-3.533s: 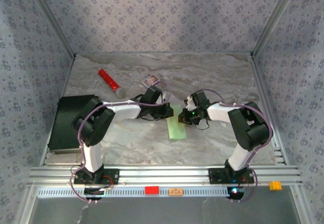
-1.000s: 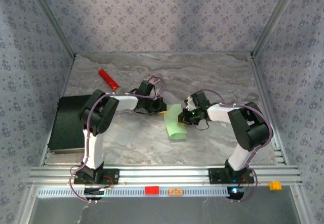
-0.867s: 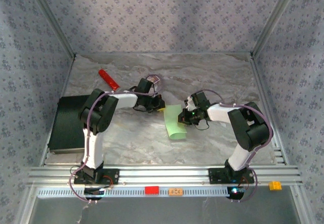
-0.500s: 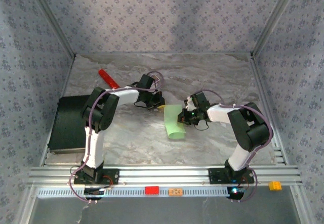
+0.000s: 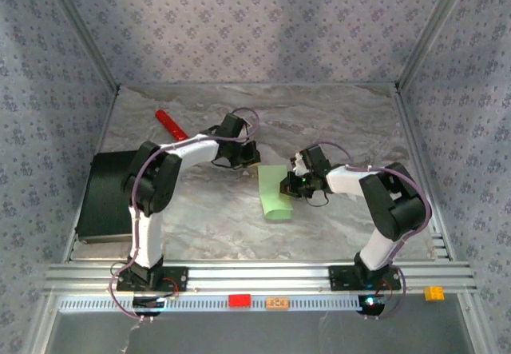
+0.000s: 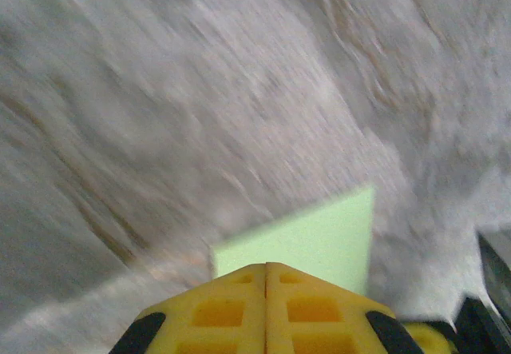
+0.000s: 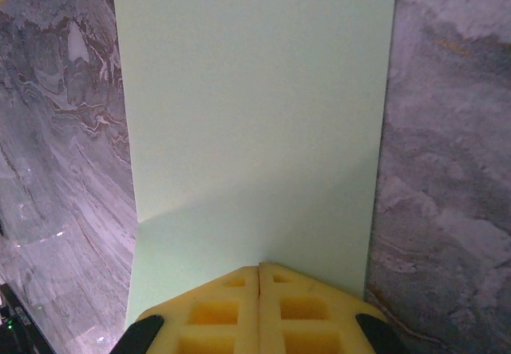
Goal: Fold a paper plane with a square sheet of paper (pick it up from the middle)
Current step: First fold the square sheet of paper in half at the center of the table.
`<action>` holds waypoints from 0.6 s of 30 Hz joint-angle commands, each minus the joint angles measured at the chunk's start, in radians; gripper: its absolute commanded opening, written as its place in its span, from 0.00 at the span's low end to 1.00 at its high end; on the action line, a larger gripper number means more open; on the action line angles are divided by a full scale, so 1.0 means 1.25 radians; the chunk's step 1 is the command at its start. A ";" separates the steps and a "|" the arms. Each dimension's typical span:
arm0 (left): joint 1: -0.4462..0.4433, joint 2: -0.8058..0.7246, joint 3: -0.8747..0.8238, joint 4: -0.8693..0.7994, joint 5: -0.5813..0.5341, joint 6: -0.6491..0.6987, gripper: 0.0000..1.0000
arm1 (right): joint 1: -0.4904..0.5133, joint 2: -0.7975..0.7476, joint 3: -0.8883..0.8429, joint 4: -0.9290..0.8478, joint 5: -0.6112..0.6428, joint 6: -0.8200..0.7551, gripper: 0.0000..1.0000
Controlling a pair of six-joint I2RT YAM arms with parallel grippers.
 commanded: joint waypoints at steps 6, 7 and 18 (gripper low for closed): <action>-0.111 -0.075 -0.129 0.079 0.095 -0.017 0.06 | 0.004 0.023 -0.041 -0.121 0.082 0.006 0.00; -0.116 -0.075 -0.142 0.085 0.095 -0.022 0.06 | 0.003 0.023 -0.041 -0.121 0.082 0.006 0.00; -0.105 -0.075 -0.227 0.155 0.122 -0.037 0.07 | 0.003 0.026 -0.044 -0.121 0.083 0.004 0.00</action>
